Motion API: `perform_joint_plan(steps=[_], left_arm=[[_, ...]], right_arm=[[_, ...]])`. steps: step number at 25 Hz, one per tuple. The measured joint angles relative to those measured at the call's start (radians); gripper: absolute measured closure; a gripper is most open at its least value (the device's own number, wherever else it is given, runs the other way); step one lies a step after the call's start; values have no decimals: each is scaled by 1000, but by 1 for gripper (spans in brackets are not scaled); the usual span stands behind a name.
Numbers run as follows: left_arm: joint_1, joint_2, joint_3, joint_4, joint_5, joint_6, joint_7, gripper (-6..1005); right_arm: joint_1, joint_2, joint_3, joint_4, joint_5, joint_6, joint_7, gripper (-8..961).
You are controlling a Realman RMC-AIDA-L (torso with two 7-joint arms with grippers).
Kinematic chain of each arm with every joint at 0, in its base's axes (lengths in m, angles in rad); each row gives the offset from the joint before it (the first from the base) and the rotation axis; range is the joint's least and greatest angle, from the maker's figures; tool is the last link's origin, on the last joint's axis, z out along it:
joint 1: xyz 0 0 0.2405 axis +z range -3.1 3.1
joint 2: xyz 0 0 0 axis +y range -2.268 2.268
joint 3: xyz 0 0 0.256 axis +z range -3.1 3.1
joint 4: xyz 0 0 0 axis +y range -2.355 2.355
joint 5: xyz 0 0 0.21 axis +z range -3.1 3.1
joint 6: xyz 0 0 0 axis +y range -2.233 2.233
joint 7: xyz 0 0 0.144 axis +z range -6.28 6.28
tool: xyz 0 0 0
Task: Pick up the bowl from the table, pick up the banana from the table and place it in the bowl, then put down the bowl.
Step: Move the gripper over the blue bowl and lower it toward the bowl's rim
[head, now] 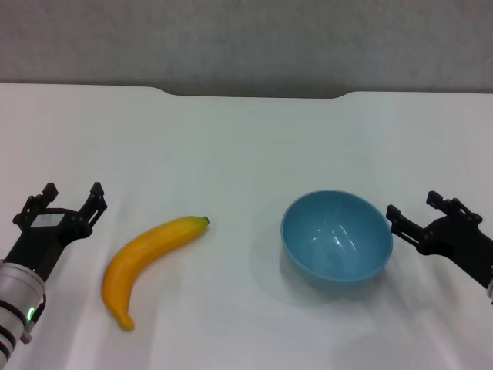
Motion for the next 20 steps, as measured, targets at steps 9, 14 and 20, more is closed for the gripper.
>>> perform_joint_plan(steps=[9, 14, 20], left_arm=[[0, 1, 5, 11, 5, 28, 18, 186], [6, 1, 4, 12, 3, 36, 13, 186], [10, 14, 10, -22, 8, -15, -16, 185]], right_arm=[[-5, -1, -19, 36, 47, 32, -2, 79], [-6, -1, -18, 43, 47, 35, 3, 80], [-13, -9, -20, 78, 40, 19, 29, 81]])
